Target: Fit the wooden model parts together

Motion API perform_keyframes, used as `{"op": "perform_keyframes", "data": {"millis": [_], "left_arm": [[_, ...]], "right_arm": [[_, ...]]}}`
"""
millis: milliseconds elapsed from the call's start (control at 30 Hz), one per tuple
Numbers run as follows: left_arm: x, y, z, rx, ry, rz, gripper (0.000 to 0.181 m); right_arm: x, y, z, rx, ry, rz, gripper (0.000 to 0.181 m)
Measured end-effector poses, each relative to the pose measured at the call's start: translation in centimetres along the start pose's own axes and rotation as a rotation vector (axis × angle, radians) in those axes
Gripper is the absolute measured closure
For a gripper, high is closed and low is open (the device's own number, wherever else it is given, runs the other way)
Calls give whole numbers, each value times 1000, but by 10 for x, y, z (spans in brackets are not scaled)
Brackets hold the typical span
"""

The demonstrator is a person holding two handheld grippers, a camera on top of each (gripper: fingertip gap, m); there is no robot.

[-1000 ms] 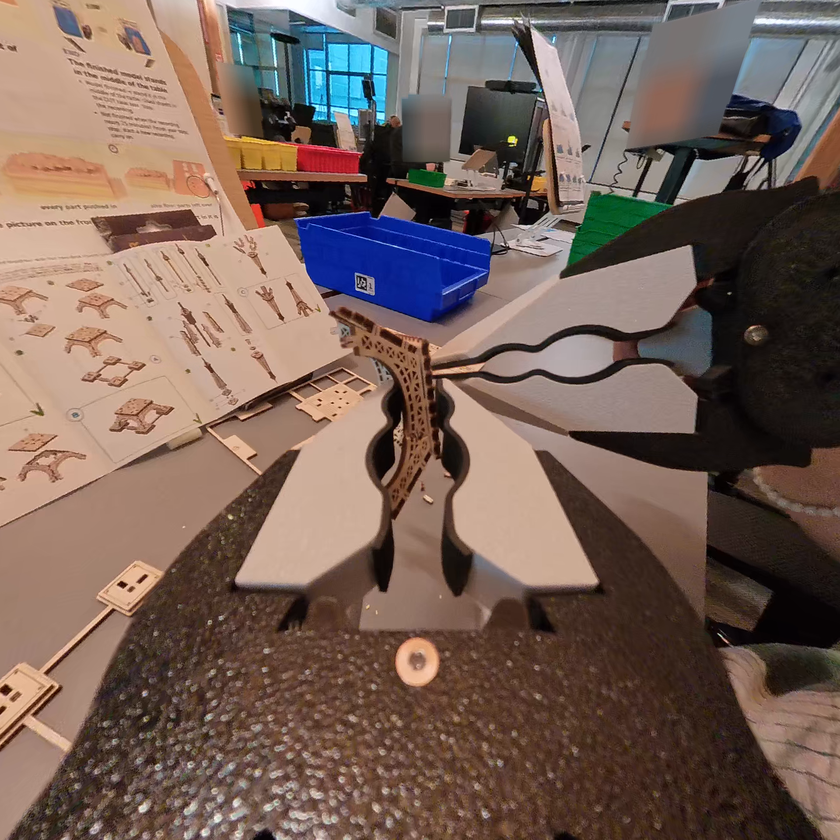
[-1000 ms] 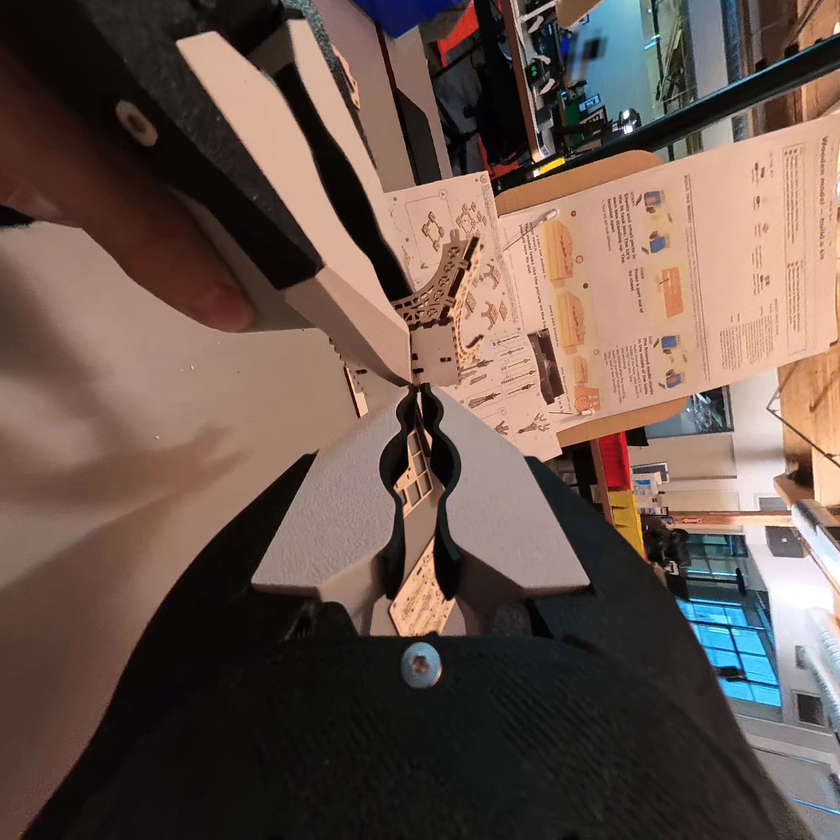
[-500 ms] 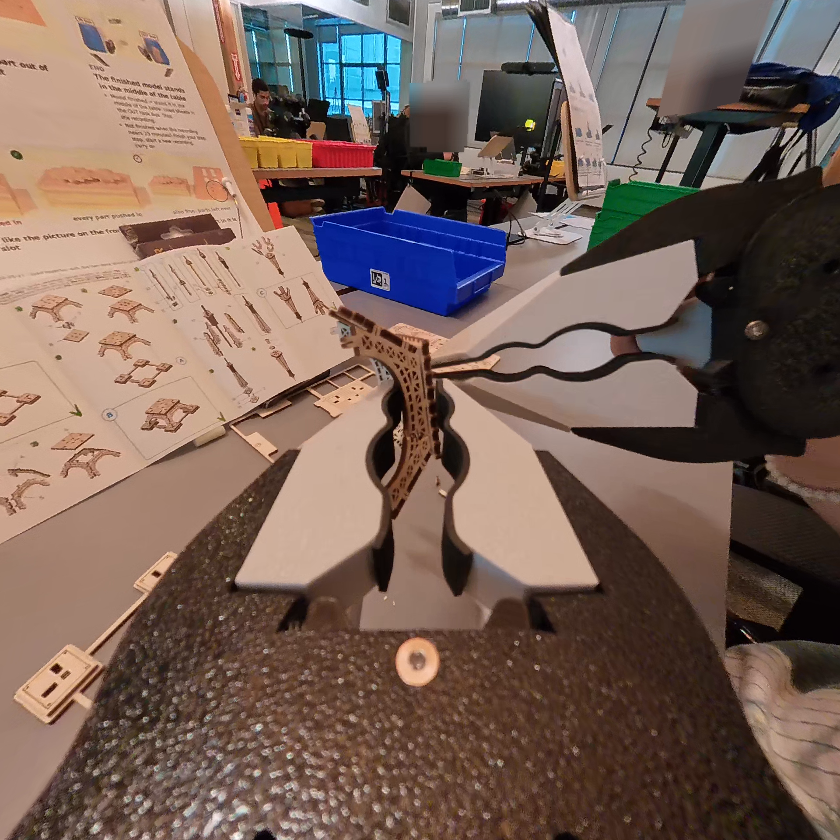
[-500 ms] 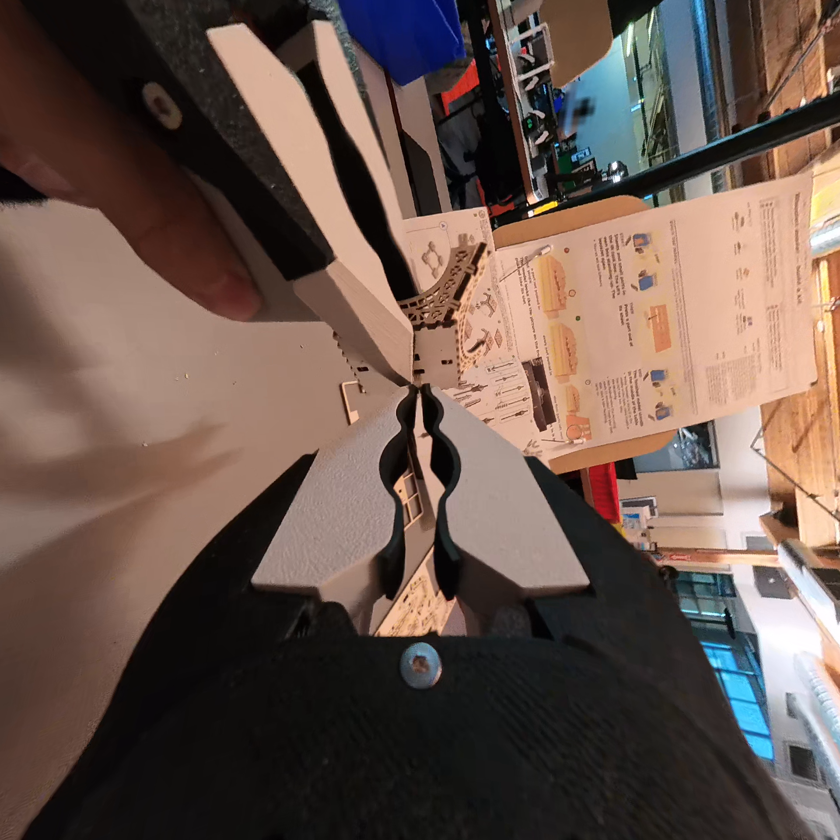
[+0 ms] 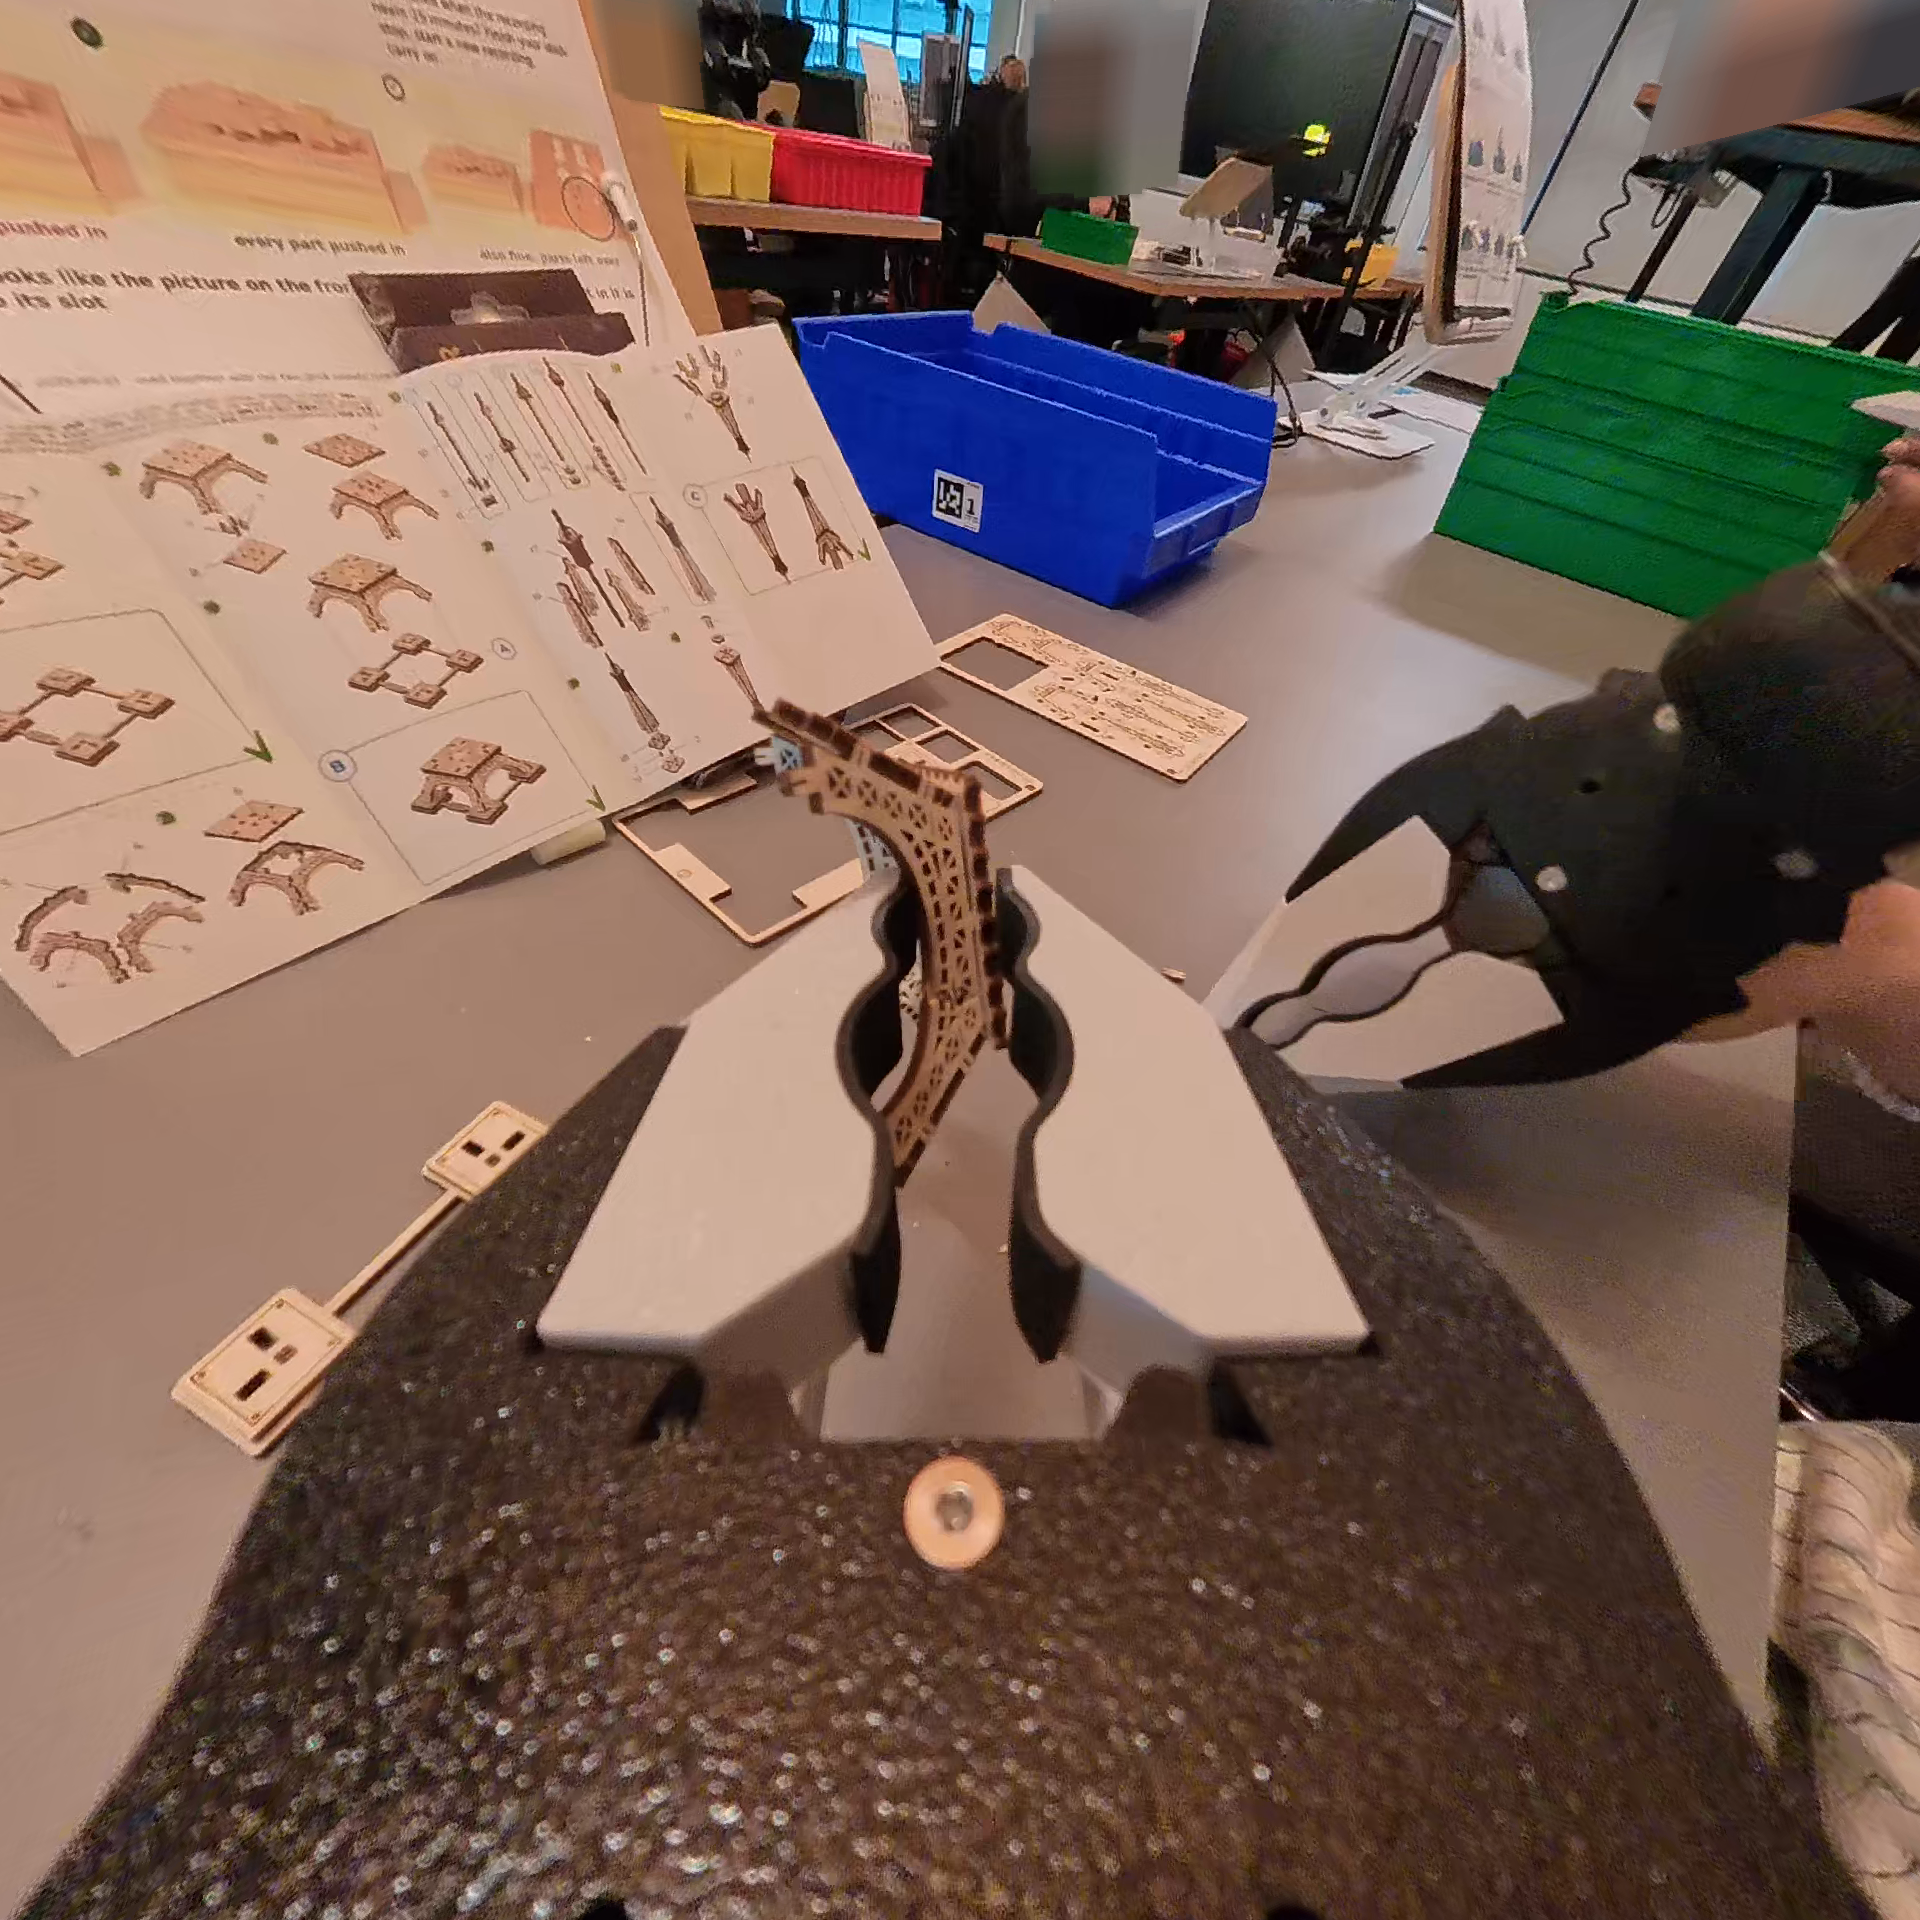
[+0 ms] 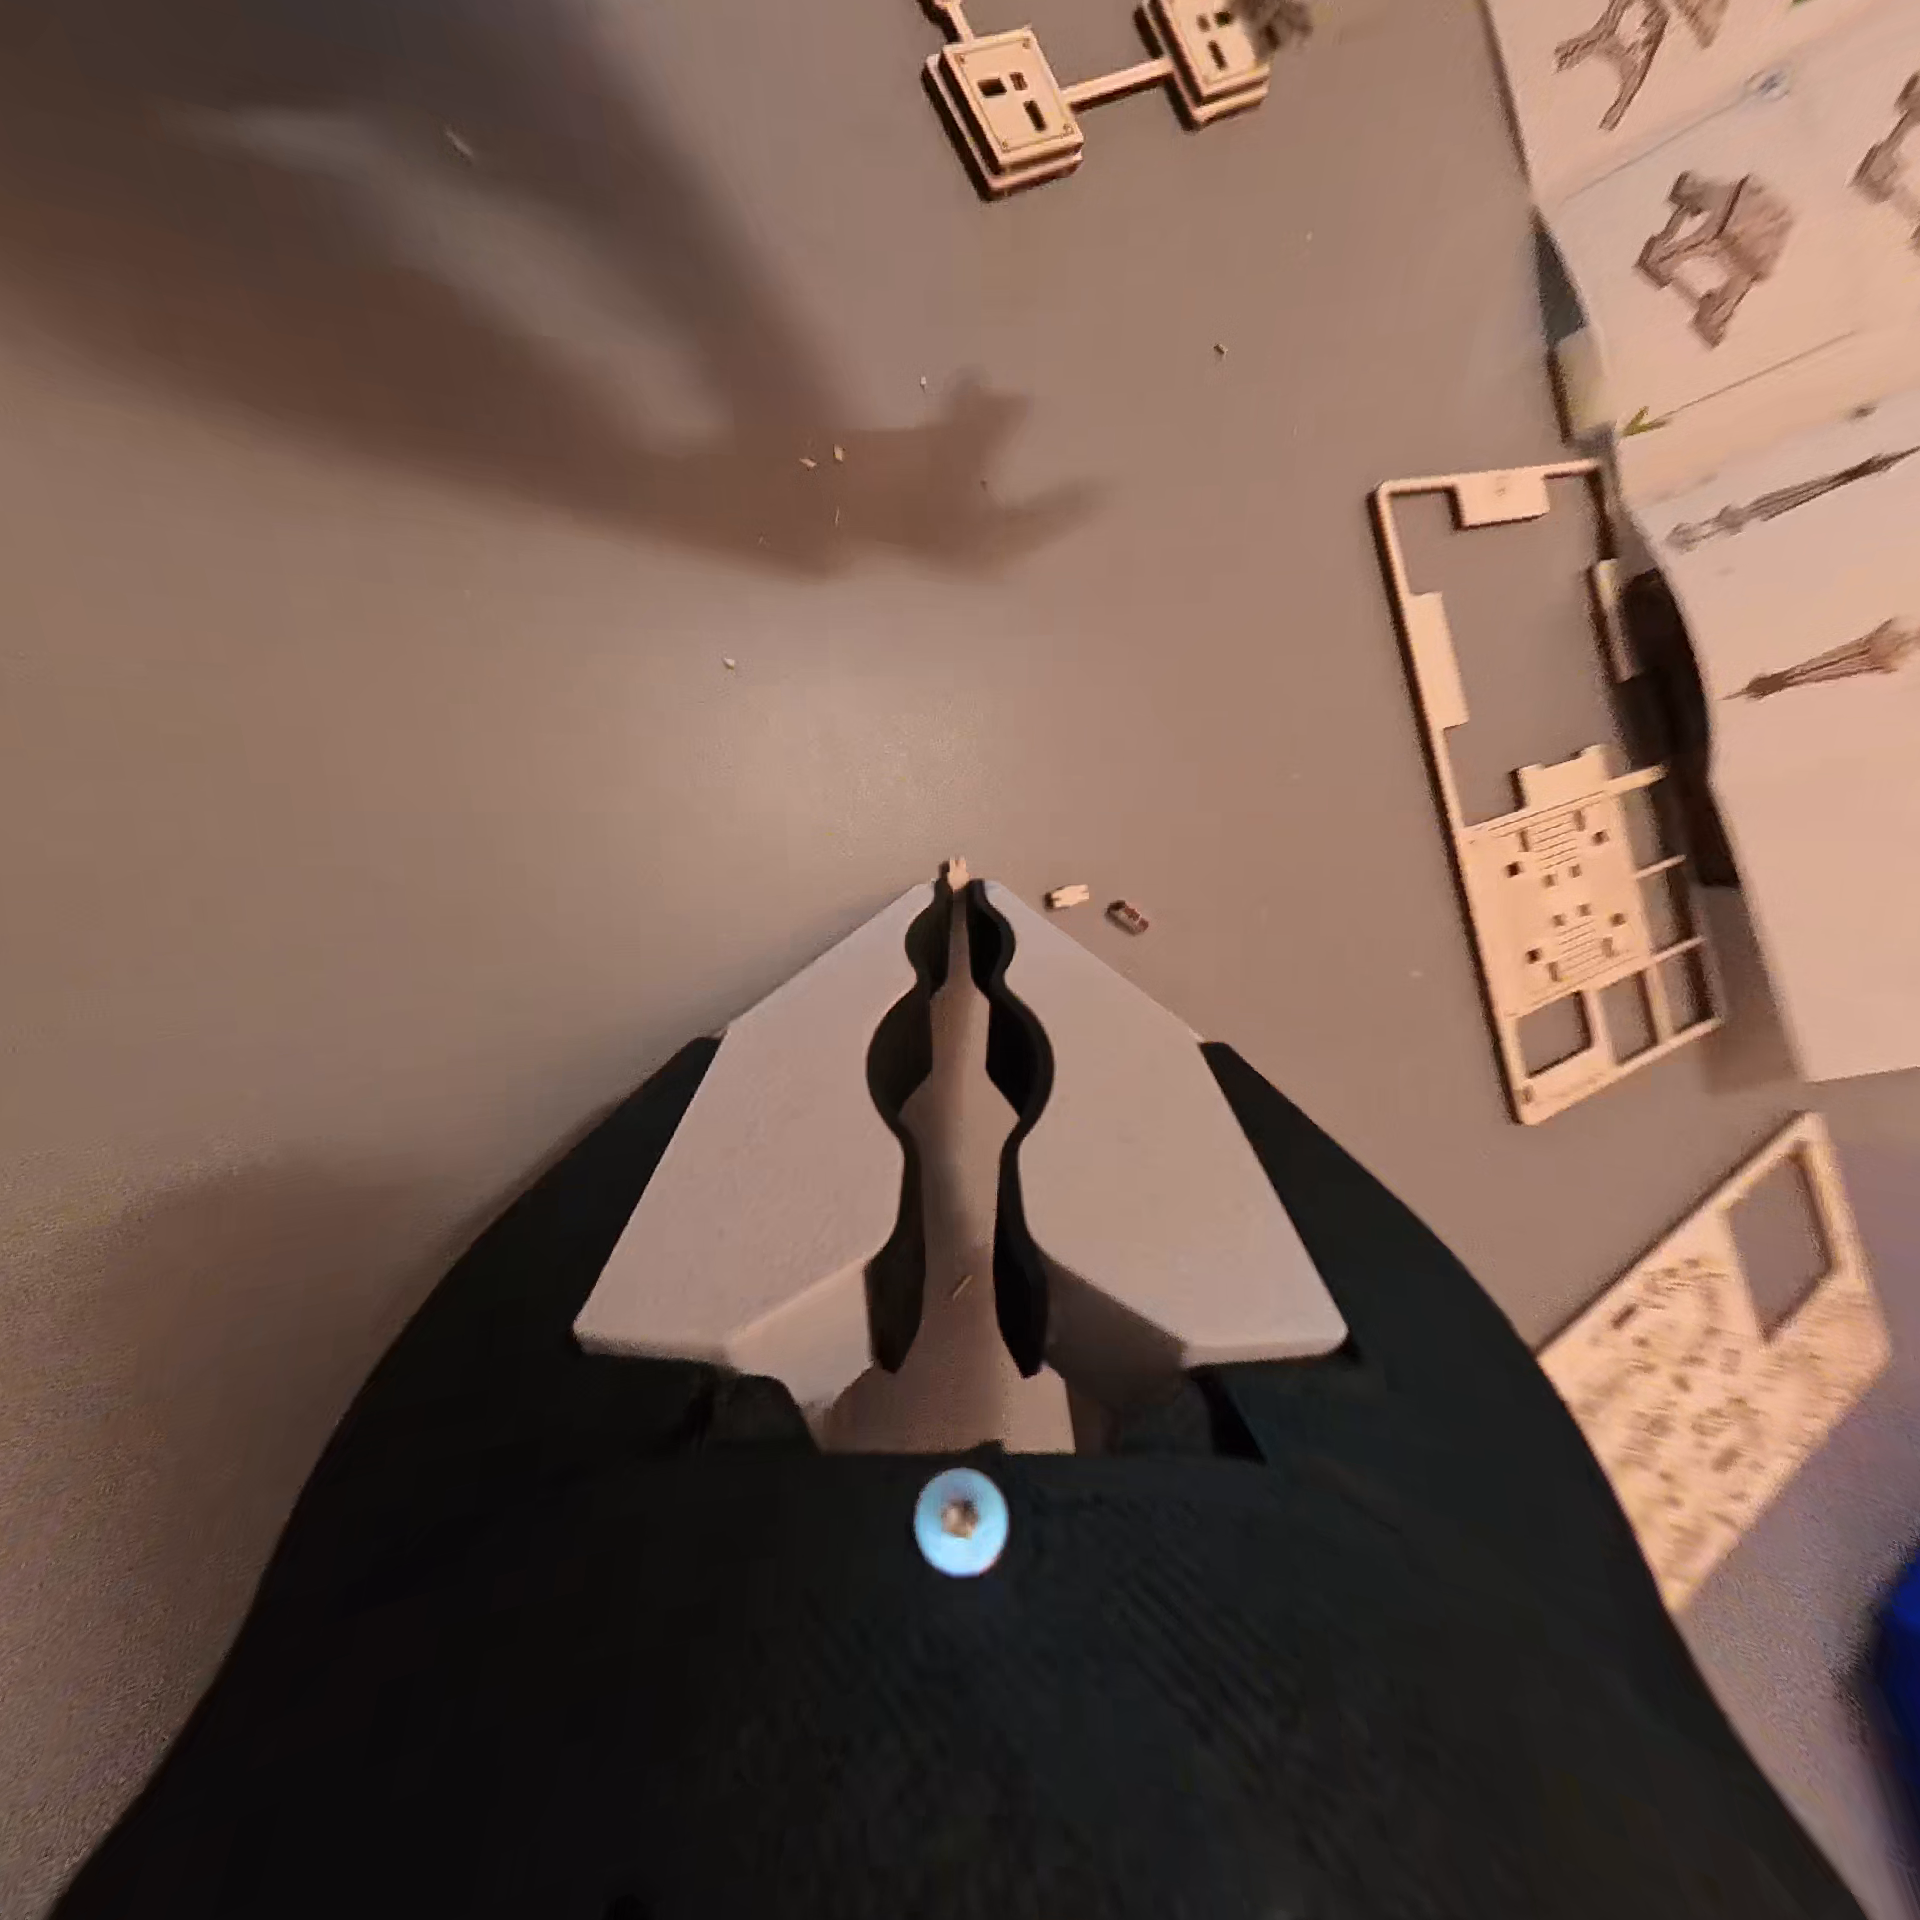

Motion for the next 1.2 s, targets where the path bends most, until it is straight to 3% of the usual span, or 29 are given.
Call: {"op": "perform_keyframes", "data": {"millis": [33,133,267,467,600,700,800,1033,1200], "left_arm": [[1,0,1,2,5,2,170],[2,0,2,15,14,-1,170],[9,0,5,38,51,-6,170],[18,7,8,43,85,-22,170],[20,14,6,41,92,-39,170],[22,18,3,52,98,-56,170],[24,19,2,66,104,-64,170],[25,17,0,100,96,-92,170],[22,17,-1,101,86,-88,170]], "right_arm": [[1,-1,-1,-27,-1,23,181],[5,-1,-3,-83,43,-15,181],[10,-7,-10,-87,222,-200,181],[10,-2,-11,-264,477,-400,181],[9,-3,-6,-322,566,-440,180],[5,-1,-3,-344,577,-445,178],[6,-7,-8,-322,578,-442,161],[5,-16,-16,-289,396,-342,167],[7,-14,-6,-271,209,-93,167]]}}
Point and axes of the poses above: each gripper's, where its closed fingertips meet, z out along the fingers, x out of its underside, y = z × x across the jaws, the point moved 2 cm from there along -z, back along the fingers, and after that the axes turned 5 degrees about -x, right-handed, at the moved point
